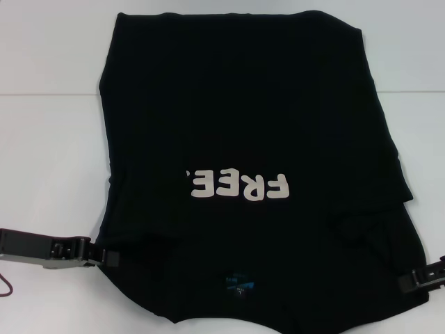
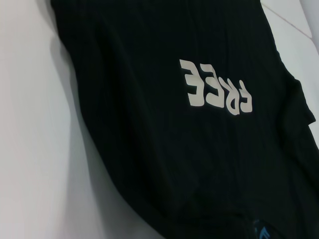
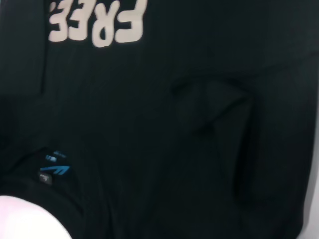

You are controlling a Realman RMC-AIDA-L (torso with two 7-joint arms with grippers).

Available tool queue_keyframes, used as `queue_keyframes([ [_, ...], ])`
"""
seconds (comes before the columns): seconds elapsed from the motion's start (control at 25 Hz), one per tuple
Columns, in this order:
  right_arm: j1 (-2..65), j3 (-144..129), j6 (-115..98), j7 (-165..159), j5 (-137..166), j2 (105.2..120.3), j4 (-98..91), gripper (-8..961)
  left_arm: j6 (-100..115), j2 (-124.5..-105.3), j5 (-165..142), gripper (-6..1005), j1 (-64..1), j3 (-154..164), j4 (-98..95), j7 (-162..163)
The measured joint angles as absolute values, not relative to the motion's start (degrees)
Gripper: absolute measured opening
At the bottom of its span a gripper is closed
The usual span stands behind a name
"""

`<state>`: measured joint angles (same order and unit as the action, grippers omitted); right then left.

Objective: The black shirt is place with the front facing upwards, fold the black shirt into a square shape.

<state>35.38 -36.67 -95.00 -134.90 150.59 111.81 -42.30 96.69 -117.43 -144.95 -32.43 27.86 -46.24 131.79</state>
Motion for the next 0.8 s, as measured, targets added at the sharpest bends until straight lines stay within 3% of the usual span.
queue_keyframes([
  [0.28,35.9,-36.9,-94.7,-134.7,150.6,111.85,-41.6,735,96.8,-117.42,-144.9,27,-32.4,27.9,-46.2,131.8],
  [0.8,34.9,-36.3,-95.0,-135.1,150.9,109.89,-41.7,734,96.8,-117.33,-144.3,28,-32.4,27.9,-46.2,131.8],
])
